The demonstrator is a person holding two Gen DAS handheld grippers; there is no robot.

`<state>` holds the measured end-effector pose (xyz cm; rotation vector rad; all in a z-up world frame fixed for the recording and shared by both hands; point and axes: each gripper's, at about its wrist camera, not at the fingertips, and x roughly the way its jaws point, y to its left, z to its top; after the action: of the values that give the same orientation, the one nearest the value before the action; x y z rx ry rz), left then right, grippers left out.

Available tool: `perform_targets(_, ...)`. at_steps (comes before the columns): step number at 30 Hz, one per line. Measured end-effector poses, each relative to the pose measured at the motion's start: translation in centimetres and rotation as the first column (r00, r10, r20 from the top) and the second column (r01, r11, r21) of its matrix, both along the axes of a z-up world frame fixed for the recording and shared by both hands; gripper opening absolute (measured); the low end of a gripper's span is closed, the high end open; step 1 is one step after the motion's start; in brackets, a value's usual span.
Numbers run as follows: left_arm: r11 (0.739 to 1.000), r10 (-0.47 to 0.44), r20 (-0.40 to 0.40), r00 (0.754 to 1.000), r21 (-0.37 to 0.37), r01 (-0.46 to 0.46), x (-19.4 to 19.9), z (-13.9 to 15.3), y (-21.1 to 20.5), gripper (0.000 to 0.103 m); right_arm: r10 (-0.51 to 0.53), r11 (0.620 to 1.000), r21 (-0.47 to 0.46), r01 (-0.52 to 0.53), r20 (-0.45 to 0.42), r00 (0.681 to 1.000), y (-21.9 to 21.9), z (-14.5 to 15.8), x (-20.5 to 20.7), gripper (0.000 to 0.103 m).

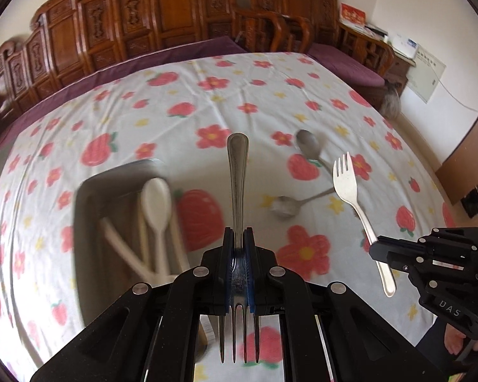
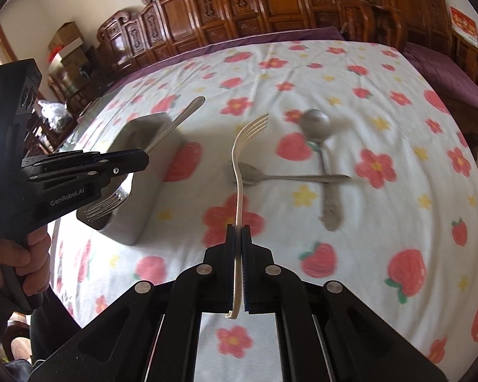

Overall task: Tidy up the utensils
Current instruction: 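Lower the metal fork into the tray, open the left tool while the right carries its fork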

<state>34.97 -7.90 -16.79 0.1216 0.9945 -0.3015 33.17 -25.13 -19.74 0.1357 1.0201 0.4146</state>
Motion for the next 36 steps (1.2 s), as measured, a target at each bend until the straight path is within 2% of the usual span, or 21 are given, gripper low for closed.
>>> perform_targets(7, 0.998, 0.069, 0.0, 0.998, -0.007, -0.069, 0.0, 0.1, 4.9, 0.006, 0.059, 0.998, -0.003, -0.059, 0.004, 0.998, 4.6, 1.1, 0.4, 0.005)
perform_targets(15, 0.99, 0.142, -0.024, 0.99, -0.021, -0.142, 0.7, -1.3, 9.2, 0.006, 0.115, 0.993, -0.021, -0.115, 0.009, 0.993, 8.4, 2.1, 0.9, 0.005)
perform_targets(29, 0.983, 0.179, -0.047, 0.983, -0.044, -0.181, 2.2, -2.7, 11.4, 0.006, 0.151, 0.988, -0.043, -0.151, -0.002, 0.989, 11.1, 2.3, 1.4, 0.005)
perform_targets(36, 0.98, 0.19, 0.009, 0.982, -0.062, -0.189, 1.4, -0.8, 12.5, 0.012, 0.176, 0.984, -0.042, -0.176, -0.001, 0.984, 13.1, 2.4, 1.9, 0.005)
